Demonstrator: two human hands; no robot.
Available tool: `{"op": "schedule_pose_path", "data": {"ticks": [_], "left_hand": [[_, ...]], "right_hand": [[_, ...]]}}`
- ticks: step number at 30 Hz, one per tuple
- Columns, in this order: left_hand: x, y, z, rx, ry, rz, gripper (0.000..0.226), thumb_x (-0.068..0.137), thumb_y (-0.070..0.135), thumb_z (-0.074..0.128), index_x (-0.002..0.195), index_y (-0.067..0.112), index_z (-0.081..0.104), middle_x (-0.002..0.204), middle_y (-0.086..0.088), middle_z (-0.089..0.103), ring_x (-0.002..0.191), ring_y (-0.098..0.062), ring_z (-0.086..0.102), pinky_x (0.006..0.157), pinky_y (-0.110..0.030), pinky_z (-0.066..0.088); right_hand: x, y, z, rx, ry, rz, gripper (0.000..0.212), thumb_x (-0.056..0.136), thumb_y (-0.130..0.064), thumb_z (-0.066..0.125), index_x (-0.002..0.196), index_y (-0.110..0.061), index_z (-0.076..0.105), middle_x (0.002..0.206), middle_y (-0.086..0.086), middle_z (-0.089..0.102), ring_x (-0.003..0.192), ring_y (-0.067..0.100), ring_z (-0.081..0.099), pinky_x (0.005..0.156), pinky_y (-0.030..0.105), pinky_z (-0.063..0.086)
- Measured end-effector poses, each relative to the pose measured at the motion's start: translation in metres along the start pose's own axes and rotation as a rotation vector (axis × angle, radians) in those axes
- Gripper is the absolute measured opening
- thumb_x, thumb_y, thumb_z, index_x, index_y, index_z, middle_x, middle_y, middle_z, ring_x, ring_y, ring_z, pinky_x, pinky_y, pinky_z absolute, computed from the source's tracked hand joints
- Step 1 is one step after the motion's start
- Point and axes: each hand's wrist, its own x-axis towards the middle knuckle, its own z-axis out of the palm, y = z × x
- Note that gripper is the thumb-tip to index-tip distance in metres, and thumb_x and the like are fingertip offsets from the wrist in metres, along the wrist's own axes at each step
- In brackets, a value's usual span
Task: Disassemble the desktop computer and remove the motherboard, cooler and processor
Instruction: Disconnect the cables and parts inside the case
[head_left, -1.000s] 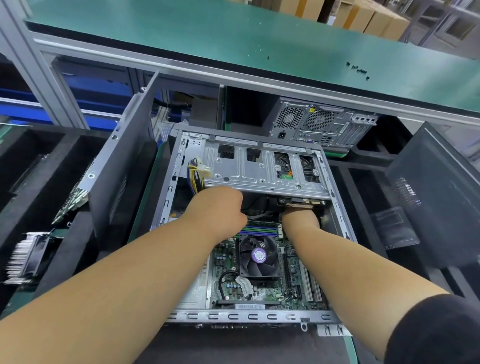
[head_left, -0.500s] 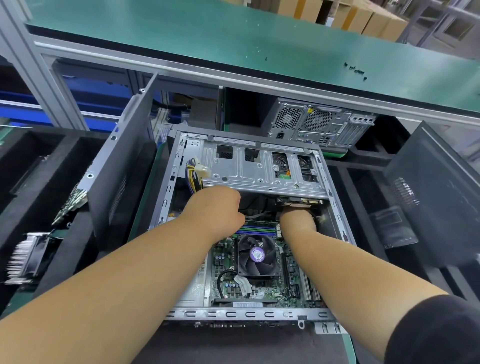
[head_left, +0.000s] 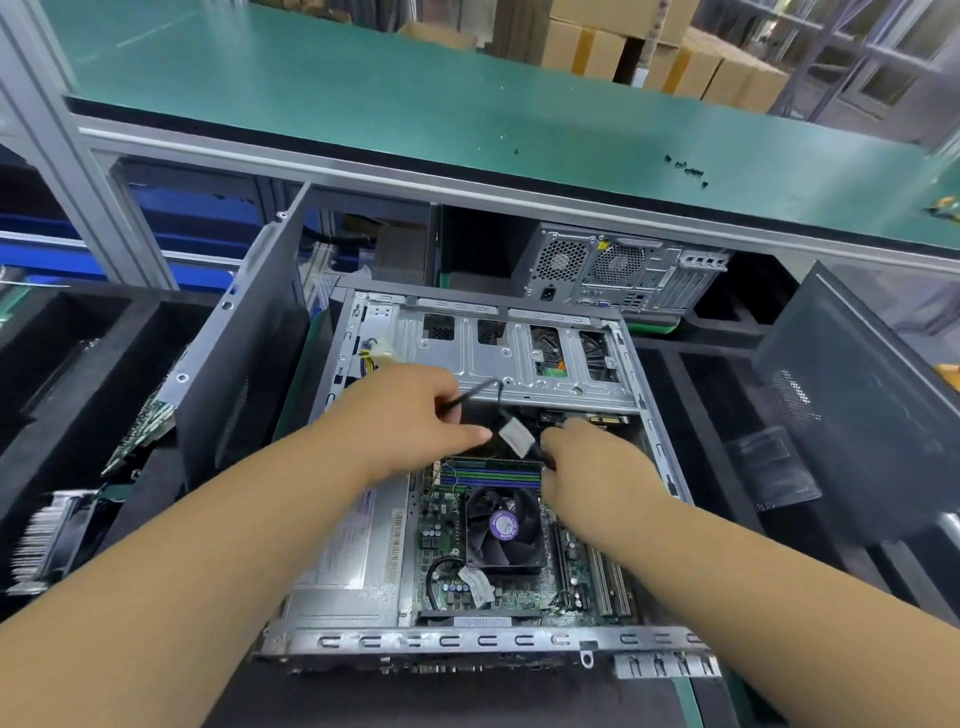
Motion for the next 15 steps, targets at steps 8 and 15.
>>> {"op": "schedule_pose_path", "data": {"ticks": [8, 15], "left_hand": [[-0.014, -0.015, -0.020, 0.031, 0.104, -0.039, 0.002, 0.089, 0.035, 0.062, 0.090, 0.036, 0.064, 0.077, 0.014, 0.060, 0.072, -0.002, 0.055, 0.061, -0.023, 0.045], [-0.030, -0.019, -0.017, 0.531, 0.483, 0.180, 0.057, 0.082, 0.016, 0.069, 0.136, 0.018, 0.050, 0.087, 0.000, 0.066, 0.065, -0.022, 0.059, 0.051, -0.035, 0.052]], "right_hand": [[0.030, 0.005, -0.047, 0.615, 0.248, 0.098, 0.006, 0.094, -0.029, 0.060, 0.088, -0.028, 0.060, 0.077, -0.007, 0.059, 0.065, 0.014, 0.055, 0.059, 0.029, 0.043], [0.090, -0.009, -0.068, 0.891, 0.233, 0.113, 0.009, 0.090, -0.024, 0.066, 0.082, -0.023, 0.068, 0.077, -0.003, 0.069, 0.063, 0.014, 0.055, 0.057, 0.024, 0.042]]}}
